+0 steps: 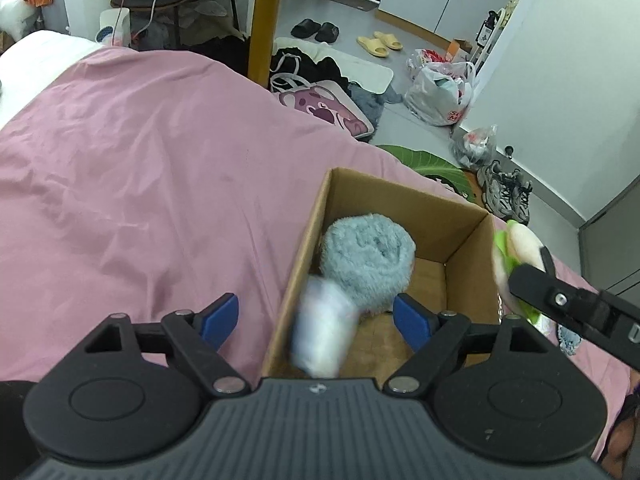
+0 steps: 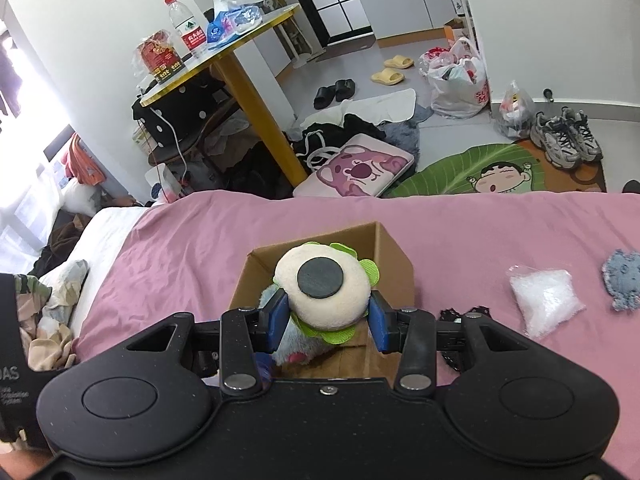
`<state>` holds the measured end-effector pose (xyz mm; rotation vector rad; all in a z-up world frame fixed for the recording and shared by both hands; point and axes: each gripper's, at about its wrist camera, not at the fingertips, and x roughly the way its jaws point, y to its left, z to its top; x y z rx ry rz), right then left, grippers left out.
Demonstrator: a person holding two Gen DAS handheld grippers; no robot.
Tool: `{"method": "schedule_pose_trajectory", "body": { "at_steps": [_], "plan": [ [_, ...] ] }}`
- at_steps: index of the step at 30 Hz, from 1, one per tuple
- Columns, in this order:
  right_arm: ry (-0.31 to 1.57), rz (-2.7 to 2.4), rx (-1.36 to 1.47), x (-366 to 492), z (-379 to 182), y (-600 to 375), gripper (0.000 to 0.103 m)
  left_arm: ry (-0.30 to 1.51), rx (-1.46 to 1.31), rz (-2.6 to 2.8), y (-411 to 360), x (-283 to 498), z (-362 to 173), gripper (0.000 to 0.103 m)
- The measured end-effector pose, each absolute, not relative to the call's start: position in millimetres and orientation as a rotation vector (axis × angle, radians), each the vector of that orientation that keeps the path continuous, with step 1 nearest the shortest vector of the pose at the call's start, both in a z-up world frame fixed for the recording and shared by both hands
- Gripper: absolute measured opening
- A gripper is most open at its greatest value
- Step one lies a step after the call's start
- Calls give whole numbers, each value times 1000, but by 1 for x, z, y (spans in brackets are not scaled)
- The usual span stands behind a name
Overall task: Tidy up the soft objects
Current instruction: 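Carry the tissue pack and eyeball plush over the box with both tools, then open both tools to drop the tissue pack and eyeball plush into the box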
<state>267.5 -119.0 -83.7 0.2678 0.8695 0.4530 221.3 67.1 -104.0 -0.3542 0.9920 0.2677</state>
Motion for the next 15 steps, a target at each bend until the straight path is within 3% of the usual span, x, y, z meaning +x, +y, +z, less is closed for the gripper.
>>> {"method": "schedule_pose_trajectory", "body": {
  "at_steps": [4, 6, 8, 15],
  "plan": [
    [869, 457, 249, 277, -83, -109, 47, 980, -350, 288, 71, 220, -98, 84],
    [855, 475, 249, 278, -80, -107, 69, 979, -363, 295, 75, 218, -96, 84],
    [840, 470, 247, 278, -76, -108, 77, 978, -373, 295, 77, 216, -94, 84],
    [832, 453, 201, 268, -69, -122, 85, 998, -363, 290, 74, 213, -91, 89]
  ]
}}
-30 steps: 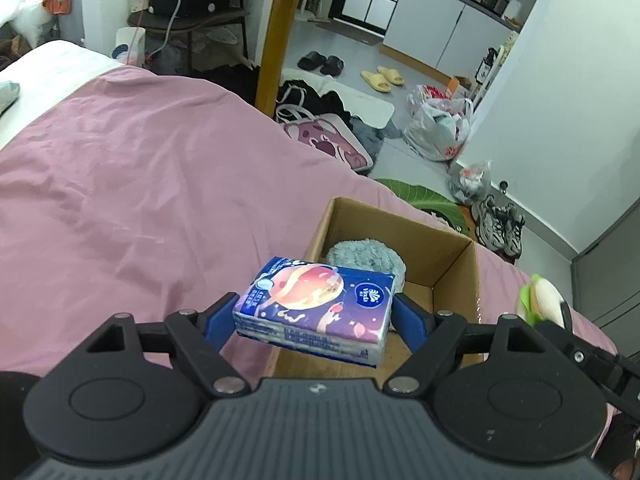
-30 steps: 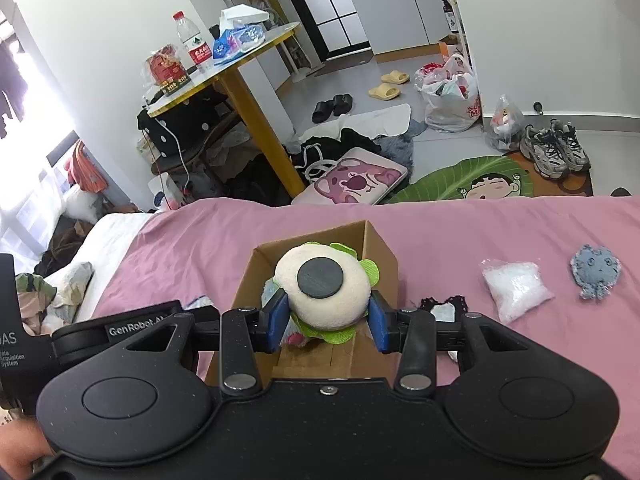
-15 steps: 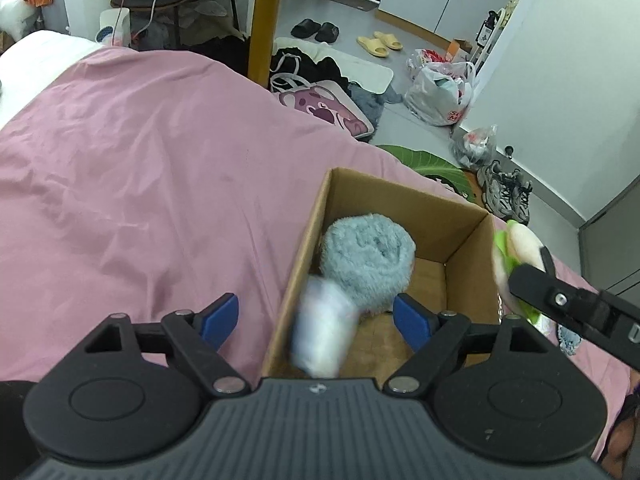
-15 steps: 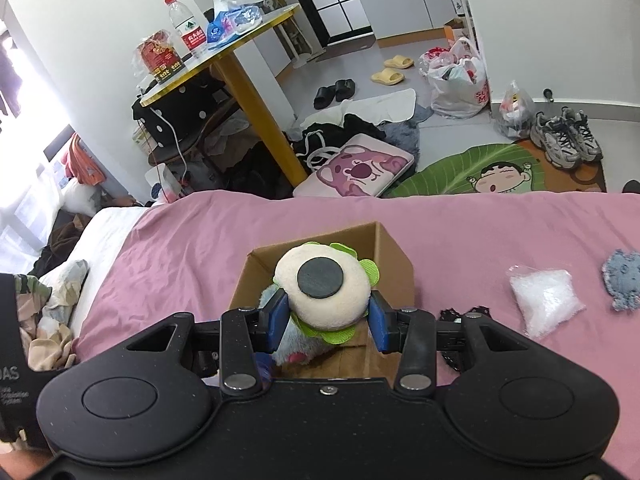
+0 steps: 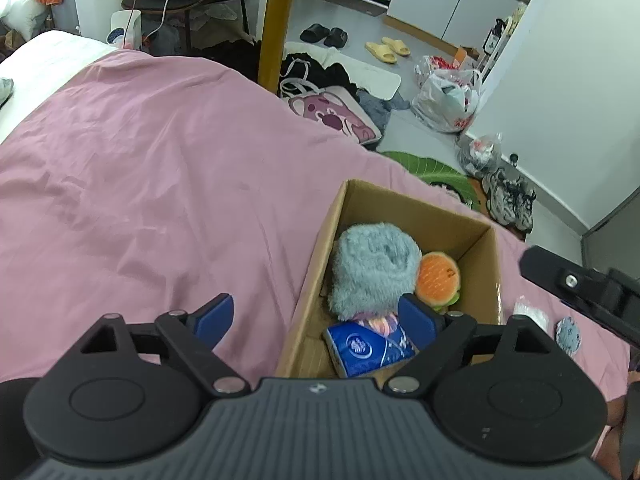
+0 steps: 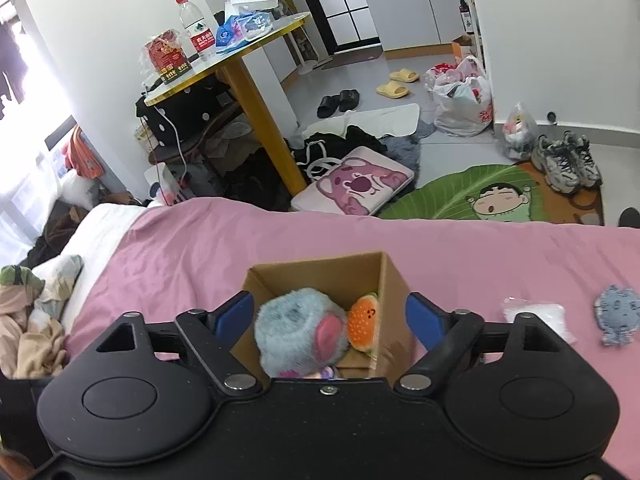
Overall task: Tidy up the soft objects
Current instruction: 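Open both tools to drop the tissue pack and eyeball plush into the box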
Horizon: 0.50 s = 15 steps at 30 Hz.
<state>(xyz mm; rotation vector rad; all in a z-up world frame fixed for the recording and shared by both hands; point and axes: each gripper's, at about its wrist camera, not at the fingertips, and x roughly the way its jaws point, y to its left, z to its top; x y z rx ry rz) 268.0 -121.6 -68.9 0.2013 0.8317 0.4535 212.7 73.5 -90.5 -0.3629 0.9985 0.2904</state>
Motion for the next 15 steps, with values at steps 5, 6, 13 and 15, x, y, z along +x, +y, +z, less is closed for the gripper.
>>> {"method": "schedule_pose_trajectory", "body": {
  "at_steps": [5, 6, 13, 15],
  "plan": [
    [847, 448, 164, 260, -67, -132, 87, 1008, -358, 300, 69, 210, -88, 90],
    [845, 443, 159, 259, -66, -135, 89, 1009, -358, 298, 68, 209, -87, 90],
    [817, 380, 179, 251, -62, -166, 96, 974, -334, 273, 48, 200, -76, 90],
    [822, 362, 182, 250, -63, -176, 96, 968, -339, 267, 43, 198, -75, 90]
  ]
}}
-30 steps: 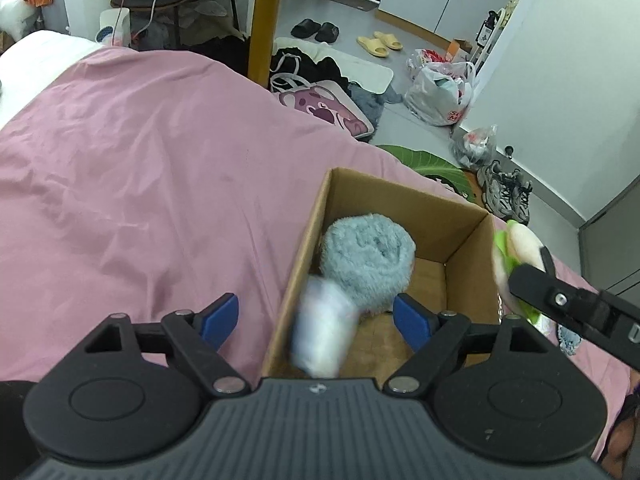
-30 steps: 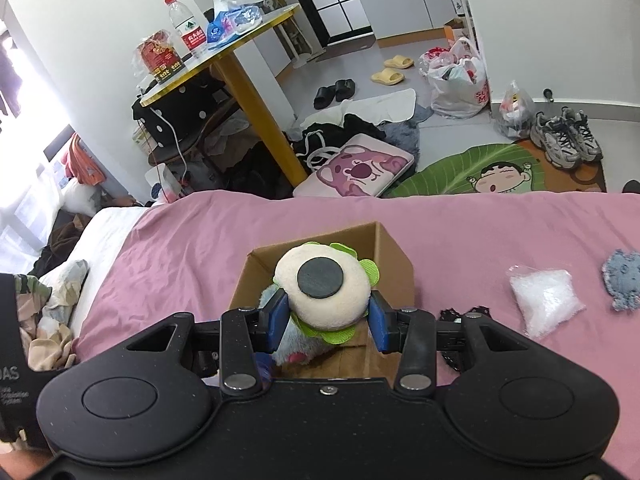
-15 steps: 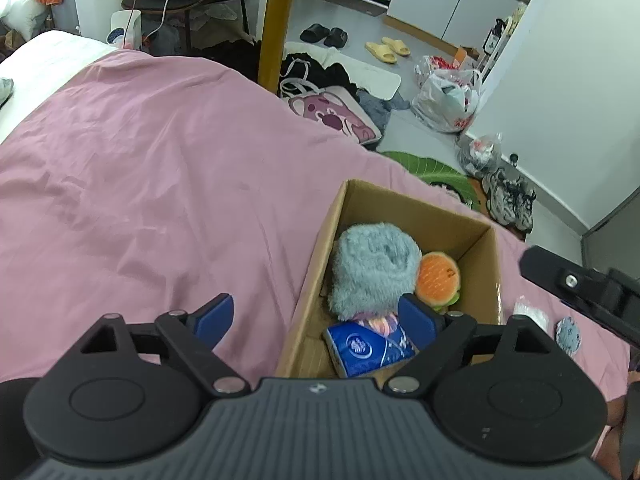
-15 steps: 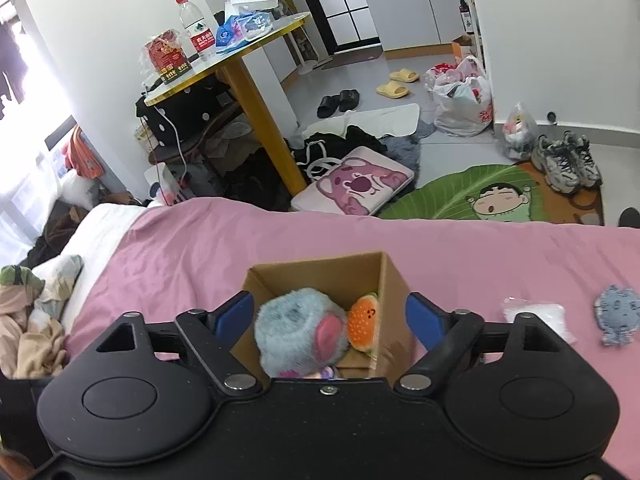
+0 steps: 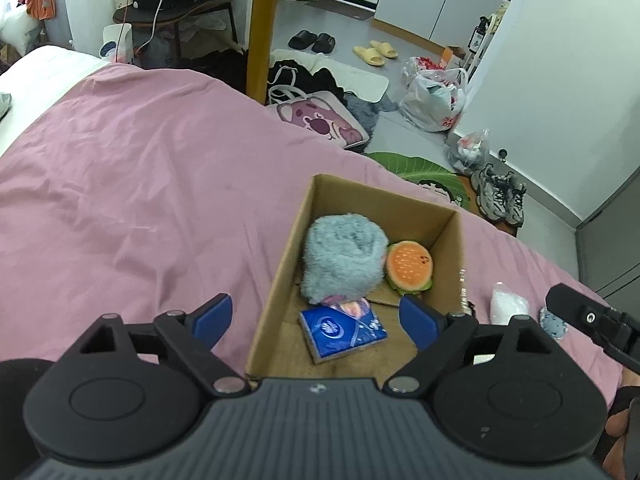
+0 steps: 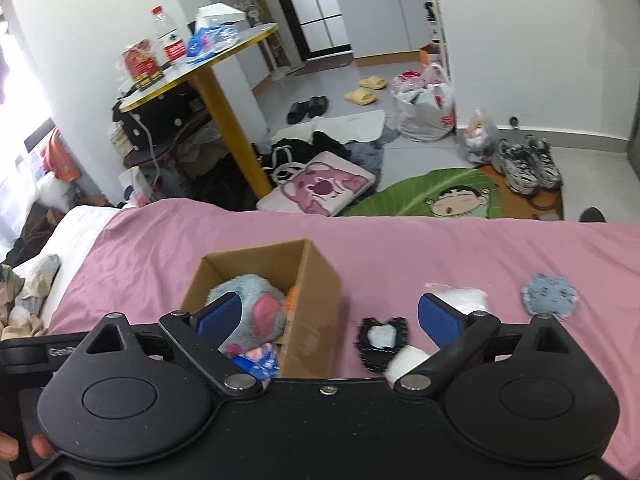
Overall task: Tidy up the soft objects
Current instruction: 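Open both tools to drop the tissue pack and eyeball plush into the box, then reach the left tool to the white cotton bag while the right tool approaches the blue fuzzy patch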
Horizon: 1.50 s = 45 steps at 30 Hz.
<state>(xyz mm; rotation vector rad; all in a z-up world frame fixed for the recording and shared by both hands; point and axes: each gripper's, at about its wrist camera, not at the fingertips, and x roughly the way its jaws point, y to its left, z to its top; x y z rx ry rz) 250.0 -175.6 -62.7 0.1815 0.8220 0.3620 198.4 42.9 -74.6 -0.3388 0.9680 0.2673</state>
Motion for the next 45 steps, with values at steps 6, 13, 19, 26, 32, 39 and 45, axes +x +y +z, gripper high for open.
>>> {"method": "schedule_pose_trajectory", "body": {
  "at_steps": [6, 13, 19, 26, 32, 39, 45],
  "plan": [
    [816, 312, 192, 242, -62, -205, 103, 942, -311, 249, 20, 194, -69, 90],
    [828, 301, 210, 240, -64, -231, 103, 942, -274, 232, -7, 196, -64, 90],
    [850, 308, 217, 241, -66, -249, 103, 949, -265, 219, -28, 196, -63, 90],
    [852, 283, 266, 249, -74, -272, 103, 958, -250, 182, -56, 202, -66, 90],
    [830, 241, 277, 258, -82, -288, 103, 951, -234, 144, -78, 215, -70, 90],
    [860, 190, 289, 274, -102, -304, 99, 971, -233, 109, -103, 238, -80, 90],
    [910, 169, 258, 290, -114, -314, 97, 1006, -239, 106, -122, 258, -99, 90]
  ]
}}
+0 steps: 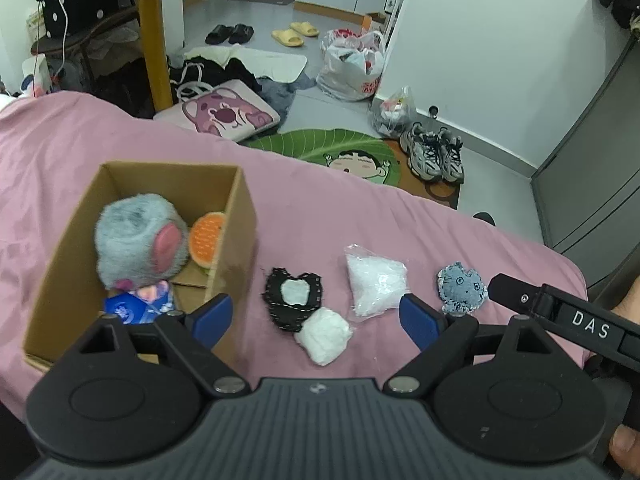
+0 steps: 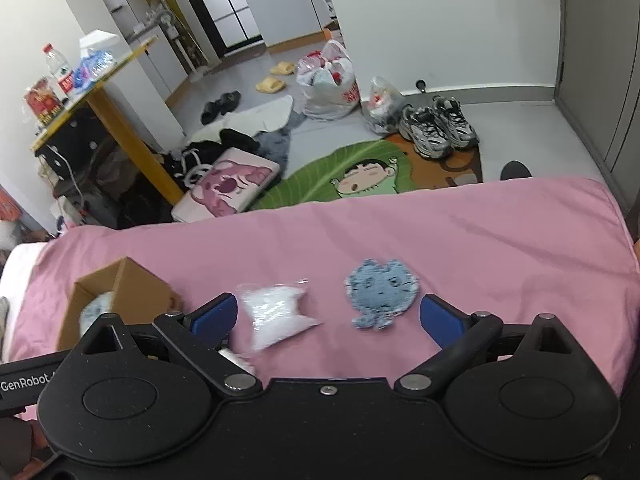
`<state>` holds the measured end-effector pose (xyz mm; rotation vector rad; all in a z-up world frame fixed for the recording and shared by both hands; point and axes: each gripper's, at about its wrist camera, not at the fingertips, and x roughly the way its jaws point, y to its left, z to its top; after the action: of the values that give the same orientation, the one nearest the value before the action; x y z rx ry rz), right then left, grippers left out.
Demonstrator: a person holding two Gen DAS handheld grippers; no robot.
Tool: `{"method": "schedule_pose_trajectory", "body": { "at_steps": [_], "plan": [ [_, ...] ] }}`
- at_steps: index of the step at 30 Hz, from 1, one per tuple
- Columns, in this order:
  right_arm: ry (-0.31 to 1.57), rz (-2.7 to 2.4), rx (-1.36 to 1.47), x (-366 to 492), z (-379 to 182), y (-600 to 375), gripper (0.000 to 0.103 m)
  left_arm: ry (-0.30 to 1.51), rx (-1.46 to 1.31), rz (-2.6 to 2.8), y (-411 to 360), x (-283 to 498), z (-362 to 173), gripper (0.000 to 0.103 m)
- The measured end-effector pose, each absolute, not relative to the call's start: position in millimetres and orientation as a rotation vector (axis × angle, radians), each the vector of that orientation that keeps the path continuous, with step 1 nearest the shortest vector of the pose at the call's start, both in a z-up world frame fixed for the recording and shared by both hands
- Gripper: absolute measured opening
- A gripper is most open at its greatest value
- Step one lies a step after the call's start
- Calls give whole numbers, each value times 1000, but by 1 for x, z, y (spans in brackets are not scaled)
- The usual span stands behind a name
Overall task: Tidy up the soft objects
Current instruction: 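Reach the left tool to the white cotton bag while the right tool approaches the blue fuzzy patch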
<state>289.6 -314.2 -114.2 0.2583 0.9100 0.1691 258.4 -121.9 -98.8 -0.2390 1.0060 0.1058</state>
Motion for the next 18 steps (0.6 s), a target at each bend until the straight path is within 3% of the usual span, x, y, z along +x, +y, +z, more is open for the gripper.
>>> {"method": "schedule_pose_trajectory", "body": {
  "at_steps": [11, 18],
  "plan": [
    [987, 168, 288, 319, -143, -336, 86, 1047, -266, 130, -143, 299, -138, 89],
    [1042, 155, 412, 337, -180, -352, 70, 1081, -264, 137, -156, 319, -167, 89]
  ]
}}
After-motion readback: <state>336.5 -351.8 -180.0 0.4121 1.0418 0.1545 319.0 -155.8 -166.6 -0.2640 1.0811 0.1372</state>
